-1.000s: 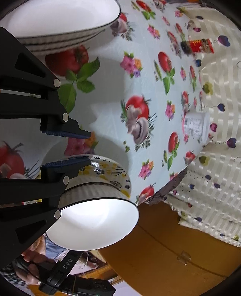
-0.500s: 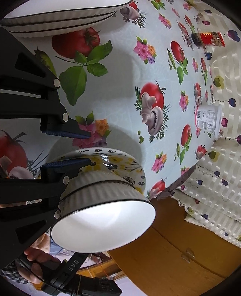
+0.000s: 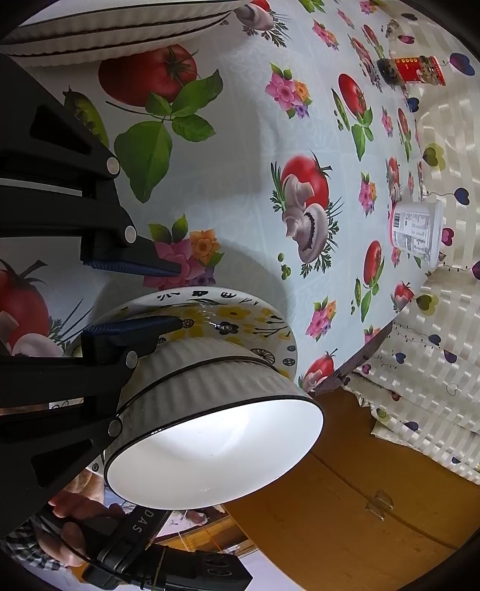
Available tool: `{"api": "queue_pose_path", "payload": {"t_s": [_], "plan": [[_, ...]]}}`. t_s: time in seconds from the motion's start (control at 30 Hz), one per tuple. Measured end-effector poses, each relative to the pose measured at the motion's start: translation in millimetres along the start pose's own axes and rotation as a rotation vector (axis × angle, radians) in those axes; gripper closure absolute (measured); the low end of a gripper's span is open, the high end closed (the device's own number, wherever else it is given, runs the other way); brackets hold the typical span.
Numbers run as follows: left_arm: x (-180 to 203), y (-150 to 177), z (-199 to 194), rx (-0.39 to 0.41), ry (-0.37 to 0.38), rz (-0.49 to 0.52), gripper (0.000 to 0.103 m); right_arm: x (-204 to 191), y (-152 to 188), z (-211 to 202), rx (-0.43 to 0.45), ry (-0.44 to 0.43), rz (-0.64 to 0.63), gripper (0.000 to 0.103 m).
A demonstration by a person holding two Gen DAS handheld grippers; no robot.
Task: Organize plates and bowls
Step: 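Carry the floral plate with the bowls toward the white plate stack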
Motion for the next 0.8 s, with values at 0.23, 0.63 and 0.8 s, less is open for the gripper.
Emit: {"api": "queue_pose_path", "payload": {"t_s": [0.23, 0.63, 0.8], "plan": [[1.3, 0.1, 0.7, 0.010, -0.004, 0.007, 0.081, -0.2, 1.3, 0.1, 0.003, -0.003, 0.000, 0.090], [3.4, 0.5, -2.0, 0.046, -0.023, 0.029, 0.085, -6.9, -0.1, 1.5, 0.018, -0.010, -0.025, 0.090], [4.7, 0.6, -1.1, 0.034, -0.019, 0.029, 0.085, -7.7, 0.8, 1.3, 0.035, -0.018, -0.044, 0.090]]}}
Point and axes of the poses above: each gripper's, at about its wrist camera, not at the fingertips, and z roughly the way its jaws point, x to its right, y to its underside, the point moved 6 cm from there along z, roughly the way its jaws point, and after that the axes turned 5 degrees about -z, right-handed, at the moved point
